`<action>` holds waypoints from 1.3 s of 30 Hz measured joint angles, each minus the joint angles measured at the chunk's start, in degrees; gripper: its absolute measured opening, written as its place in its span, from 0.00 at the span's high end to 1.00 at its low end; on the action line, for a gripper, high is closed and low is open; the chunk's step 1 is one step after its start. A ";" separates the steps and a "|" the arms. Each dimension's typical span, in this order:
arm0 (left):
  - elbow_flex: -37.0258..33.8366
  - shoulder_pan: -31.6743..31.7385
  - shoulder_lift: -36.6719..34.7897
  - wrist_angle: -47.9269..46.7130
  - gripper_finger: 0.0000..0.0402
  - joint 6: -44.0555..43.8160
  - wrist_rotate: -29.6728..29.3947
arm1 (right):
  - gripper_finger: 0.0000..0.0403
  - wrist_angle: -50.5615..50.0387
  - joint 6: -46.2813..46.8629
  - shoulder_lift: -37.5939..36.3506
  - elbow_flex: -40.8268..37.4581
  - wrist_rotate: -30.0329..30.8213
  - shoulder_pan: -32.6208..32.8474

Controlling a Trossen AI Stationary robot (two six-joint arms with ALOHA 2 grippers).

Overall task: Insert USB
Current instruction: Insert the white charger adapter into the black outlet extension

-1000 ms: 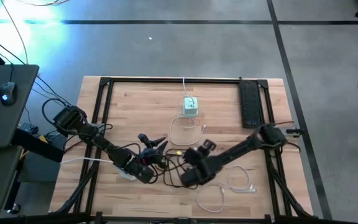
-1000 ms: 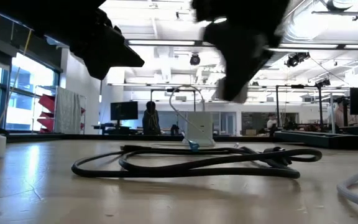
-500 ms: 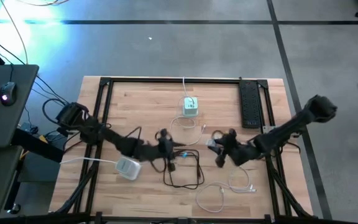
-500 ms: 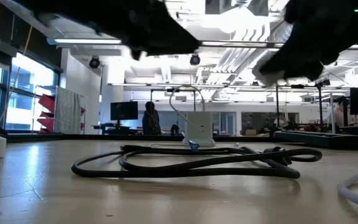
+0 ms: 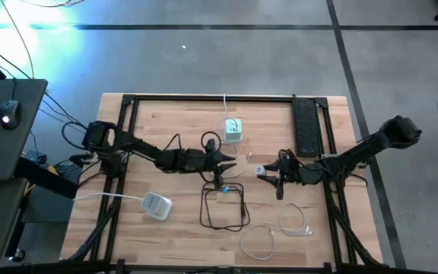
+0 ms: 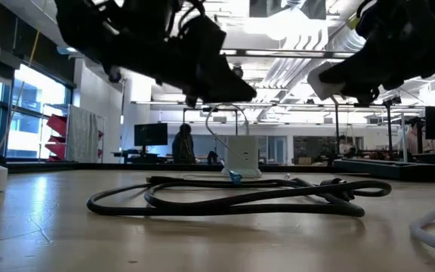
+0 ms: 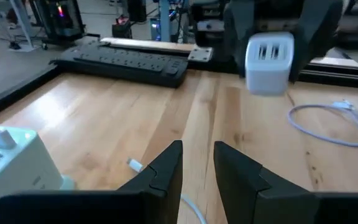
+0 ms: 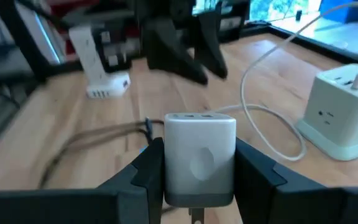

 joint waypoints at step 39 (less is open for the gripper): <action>22.51 -4.26 19.05 13.73 0.60 19.37 -21.43 | 0.71 14.51 -9.57 11.19 5.38 18.35 3.43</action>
